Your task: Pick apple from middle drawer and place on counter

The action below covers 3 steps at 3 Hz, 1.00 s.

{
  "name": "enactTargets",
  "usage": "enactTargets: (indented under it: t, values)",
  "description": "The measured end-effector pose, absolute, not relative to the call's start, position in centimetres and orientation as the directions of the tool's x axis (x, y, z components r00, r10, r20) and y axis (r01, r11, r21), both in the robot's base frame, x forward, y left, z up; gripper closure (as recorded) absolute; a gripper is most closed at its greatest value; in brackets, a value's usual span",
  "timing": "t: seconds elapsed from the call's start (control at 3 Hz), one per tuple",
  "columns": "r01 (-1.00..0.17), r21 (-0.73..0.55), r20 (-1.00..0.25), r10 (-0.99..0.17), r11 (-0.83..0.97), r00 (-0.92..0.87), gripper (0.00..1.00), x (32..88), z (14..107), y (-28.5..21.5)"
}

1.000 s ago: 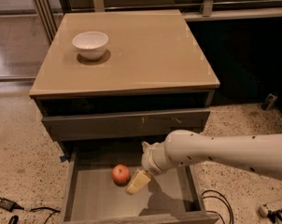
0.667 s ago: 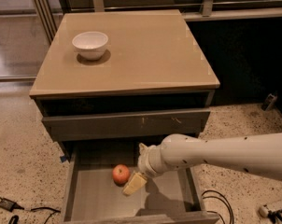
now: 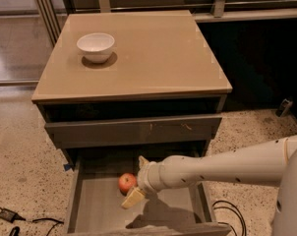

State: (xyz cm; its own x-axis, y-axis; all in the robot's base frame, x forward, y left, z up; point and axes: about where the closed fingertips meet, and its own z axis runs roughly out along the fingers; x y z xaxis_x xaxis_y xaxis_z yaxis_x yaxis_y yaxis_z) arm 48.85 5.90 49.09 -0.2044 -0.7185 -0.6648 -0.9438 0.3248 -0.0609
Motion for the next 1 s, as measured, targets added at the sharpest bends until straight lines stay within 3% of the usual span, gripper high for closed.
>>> enactTargets:
  t: [1.0]
  values:
    - [-0.924, 0.011, -0.781, -0.574, 0.382, -0.247, 0.00, 51.4, 43.4, 5.5]
